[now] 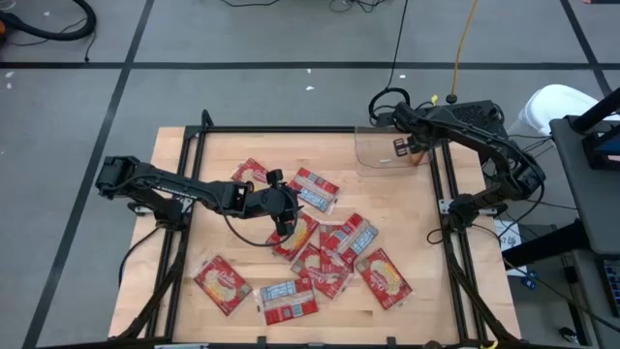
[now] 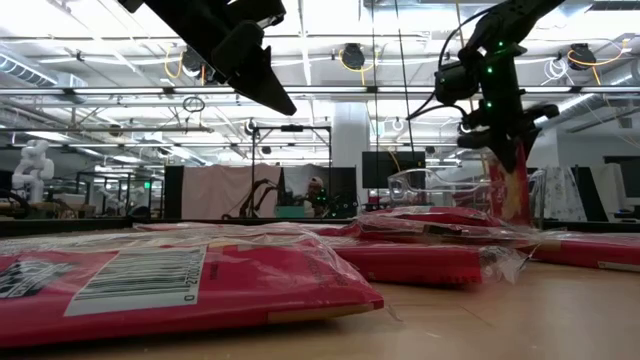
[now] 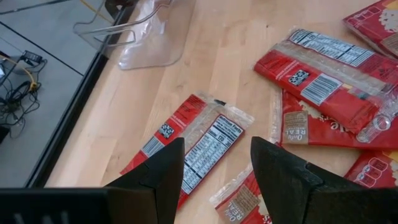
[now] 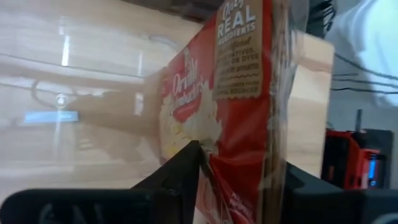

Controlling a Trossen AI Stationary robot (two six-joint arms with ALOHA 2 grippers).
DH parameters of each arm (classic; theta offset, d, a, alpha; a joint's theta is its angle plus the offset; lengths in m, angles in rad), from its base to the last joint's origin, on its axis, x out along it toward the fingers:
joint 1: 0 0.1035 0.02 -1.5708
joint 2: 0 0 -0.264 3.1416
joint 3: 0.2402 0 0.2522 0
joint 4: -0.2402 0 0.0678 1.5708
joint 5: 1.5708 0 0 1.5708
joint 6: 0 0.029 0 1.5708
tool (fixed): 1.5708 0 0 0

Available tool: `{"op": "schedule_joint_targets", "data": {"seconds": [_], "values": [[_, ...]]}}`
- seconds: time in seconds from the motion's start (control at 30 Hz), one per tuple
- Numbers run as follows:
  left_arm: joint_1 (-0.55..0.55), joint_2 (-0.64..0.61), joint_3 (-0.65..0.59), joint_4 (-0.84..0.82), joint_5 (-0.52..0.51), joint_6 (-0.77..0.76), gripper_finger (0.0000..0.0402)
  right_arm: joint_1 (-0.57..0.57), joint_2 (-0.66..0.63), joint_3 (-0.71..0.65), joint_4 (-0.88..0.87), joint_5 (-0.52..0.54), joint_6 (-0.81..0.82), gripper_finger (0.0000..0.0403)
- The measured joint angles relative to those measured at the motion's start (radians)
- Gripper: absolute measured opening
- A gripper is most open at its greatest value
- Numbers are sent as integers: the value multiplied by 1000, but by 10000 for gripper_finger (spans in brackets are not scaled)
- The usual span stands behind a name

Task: Sort popcorn bags into baskets
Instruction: Put the red popcorn bag into the transparent bin

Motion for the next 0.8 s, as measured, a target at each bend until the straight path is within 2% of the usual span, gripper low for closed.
{"op": "schedule_joint_targets", "data": {"seconds": [0.27,0.8], "values": [[-6,0,0,-8,0,-11,191,0,0,0,-11,123,-34,146],[-44,0,0,-26,0,-7,191,2,0,0,-50,127,-52,218]]}}
